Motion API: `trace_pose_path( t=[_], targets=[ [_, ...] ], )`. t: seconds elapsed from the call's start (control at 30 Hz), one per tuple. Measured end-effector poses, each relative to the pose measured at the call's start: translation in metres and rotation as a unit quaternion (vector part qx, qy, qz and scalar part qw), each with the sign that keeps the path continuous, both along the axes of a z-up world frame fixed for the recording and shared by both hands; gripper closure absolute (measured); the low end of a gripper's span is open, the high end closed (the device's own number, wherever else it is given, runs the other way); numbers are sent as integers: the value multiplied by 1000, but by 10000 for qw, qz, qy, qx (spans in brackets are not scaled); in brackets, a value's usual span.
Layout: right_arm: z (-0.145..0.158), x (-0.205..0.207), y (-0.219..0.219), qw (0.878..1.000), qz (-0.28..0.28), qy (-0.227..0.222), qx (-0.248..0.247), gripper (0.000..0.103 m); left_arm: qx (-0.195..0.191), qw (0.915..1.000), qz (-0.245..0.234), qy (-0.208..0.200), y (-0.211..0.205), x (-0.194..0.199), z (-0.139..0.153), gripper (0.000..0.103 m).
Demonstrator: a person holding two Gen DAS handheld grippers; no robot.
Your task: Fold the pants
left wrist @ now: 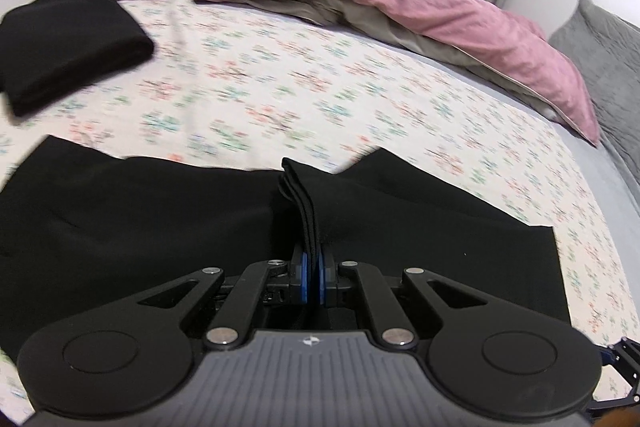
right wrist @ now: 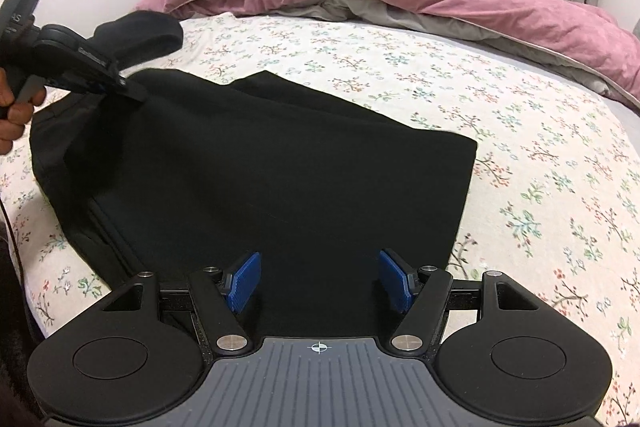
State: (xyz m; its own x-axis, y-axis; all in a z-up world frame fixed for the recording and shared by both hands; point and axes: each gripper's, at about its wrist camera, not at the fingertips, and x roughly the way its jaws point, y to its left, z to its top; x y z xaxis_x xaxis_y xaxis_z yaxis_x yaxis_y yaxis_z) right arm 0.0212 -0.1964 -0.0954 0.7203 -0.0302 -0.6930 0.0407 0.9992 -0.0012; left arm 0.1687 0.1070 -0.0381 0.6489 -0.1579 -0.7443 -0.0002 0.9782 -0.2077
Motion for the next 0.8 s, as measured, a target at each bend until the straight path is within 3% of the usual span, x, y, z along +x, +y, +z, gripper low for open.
trace_pose_path(
  t=[0.47, 0.8],
  targets=[
    [-6, 25, 20, 9996, 261, 130, -59, 37, 496, 9946, 904, 103, 108, -2, 18, 85],
    [-7, 32, 26, 9990, 367, 194, -160, 37, 901, 9875, 1275, 219, 149, 7, 13, 85]
  ],
)
